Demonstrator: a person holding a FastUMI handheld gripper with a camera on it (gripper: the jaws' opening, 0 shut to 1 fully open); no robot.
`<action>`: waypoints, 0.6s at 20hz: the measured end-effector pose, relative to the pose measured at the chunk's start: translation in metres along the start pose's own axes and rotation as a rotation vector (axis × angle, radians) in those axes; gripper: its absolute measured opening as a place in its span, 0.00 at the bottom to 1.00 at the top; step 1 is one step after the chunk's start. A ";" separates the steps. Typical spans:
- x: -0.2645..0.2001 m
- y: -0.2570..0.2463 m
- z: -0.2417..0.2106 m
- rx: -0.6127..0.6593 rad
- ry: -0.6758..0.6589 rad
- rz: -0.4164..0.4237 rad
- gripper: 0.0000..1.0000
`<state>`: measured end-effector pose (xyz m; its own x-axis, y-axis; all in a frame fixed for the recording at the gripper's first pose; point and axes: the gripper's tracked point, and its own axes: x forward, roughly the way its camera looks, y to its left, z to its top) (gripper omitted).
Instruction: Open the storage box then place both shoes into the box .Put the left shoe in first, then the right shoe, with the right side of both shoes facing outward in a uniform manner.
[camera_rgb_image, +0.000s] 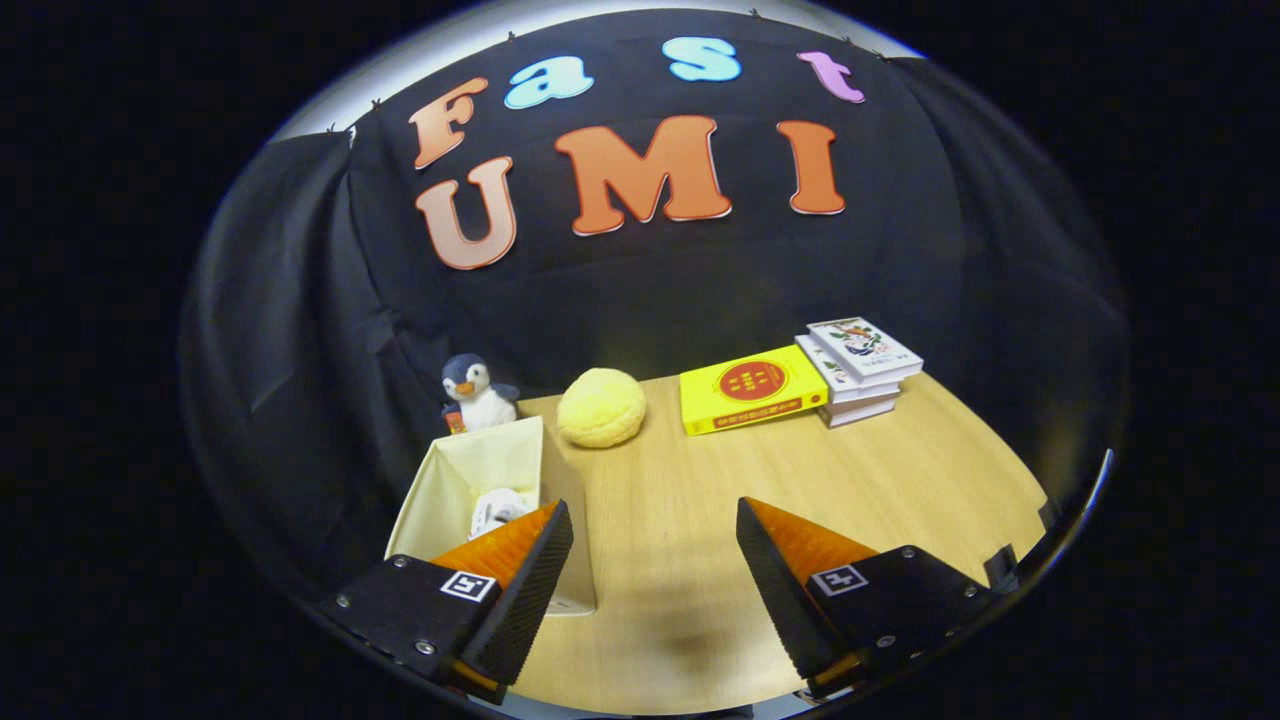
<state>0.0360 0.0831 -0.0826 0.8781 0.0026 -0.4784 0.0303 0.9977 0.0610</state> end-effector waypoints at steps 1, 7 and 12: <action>-0.004 -0.016 0.011 0.001 -0.025 -0.016 0.99; -0.029 -0.094 0.053 0.007 -0.117 -0.047 0.98; -0.042 -0.148 0.079 0.012 -0.177 -0.054 0.98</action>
<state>0.0328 -0.0704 -0.0022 0.9453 -0.0644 -0.3196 0.0847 0.9951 0.0502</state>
